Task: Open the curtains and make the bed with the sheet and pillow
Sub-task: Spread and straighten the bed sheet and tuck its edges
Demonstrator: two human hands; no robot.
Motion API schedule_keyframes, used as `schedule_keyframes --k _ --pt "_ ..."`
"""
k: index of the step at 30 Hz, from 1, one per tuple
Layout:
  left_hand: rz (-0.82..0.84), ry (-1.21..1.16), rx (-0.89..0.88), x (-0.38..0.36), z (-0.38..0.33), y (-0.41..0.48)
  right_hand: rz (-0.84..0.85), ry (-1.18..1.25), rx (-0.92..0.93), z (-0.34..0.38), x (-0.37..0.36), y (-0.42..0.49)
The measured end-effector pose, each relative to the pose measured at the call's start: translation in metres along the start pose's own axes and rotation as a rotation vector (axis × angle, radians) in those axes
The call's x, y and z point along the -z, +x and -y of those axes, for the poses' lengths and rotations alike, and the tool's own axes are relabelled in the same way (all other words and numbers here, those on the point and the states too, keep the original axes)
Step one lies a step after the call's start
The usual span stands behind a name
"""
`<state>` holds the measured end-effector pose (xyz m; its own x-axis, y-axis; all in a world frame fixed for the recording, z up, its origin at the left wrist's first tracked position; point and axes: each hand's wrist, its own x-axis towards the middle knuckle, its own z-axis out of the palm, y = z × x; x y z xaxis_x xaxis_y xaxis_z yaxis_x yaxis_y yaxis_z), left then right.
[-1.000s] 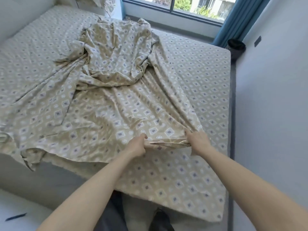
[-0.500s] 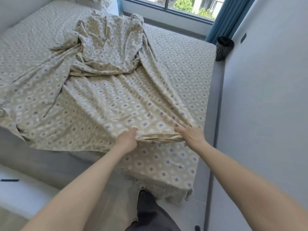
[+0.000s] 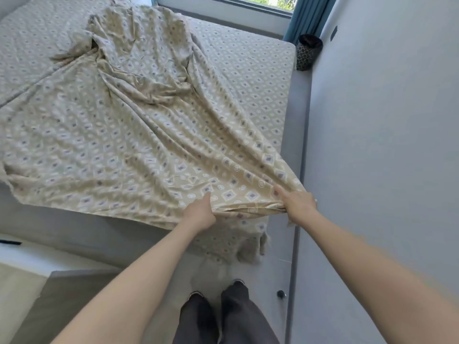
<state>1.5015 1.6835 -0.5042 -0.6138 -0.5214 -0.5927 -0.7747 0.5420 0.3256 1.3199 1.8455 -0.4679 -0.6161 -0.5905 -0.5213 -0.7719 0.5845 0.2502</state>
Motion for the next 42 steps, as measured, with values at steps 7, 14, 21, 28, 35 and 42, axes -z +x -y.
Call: schedule_keyframes --k 7,14,21,28,35,42 --pt "0.029 0.083 0.052 -0.048 -0.019 -0.012 0.029 -0.031 -0.005 -0.028 -0.027 -0.01" --pt "0.073 0.016 0.101 -0.106 -0.066 -0.015 0.127 -0.046 -0.048 -0.08 -0.087 -0.023" --pt "0.205 0.053 0.138 -0.168 -0.075 -0.025 0.173 -0.016 -0.037 -0.097 -0.15 -0.035" --pt "0.335 0.014 0.225 -0.219 -0.054 -0.041 0.368 0.003 -0.076 -0.073 -0.215 -0.046" --pt "0.397 -0.035 0.248 -0.247 -0.033 -0.036 0.46 0.025 -0.123 -0.046 -0.244 -0.039" --pt "0.437 -0.067 0.154 -0.237 -0.04 -0.031 0.274 0.091 0.013 -0.043 -0.236 -0.041"
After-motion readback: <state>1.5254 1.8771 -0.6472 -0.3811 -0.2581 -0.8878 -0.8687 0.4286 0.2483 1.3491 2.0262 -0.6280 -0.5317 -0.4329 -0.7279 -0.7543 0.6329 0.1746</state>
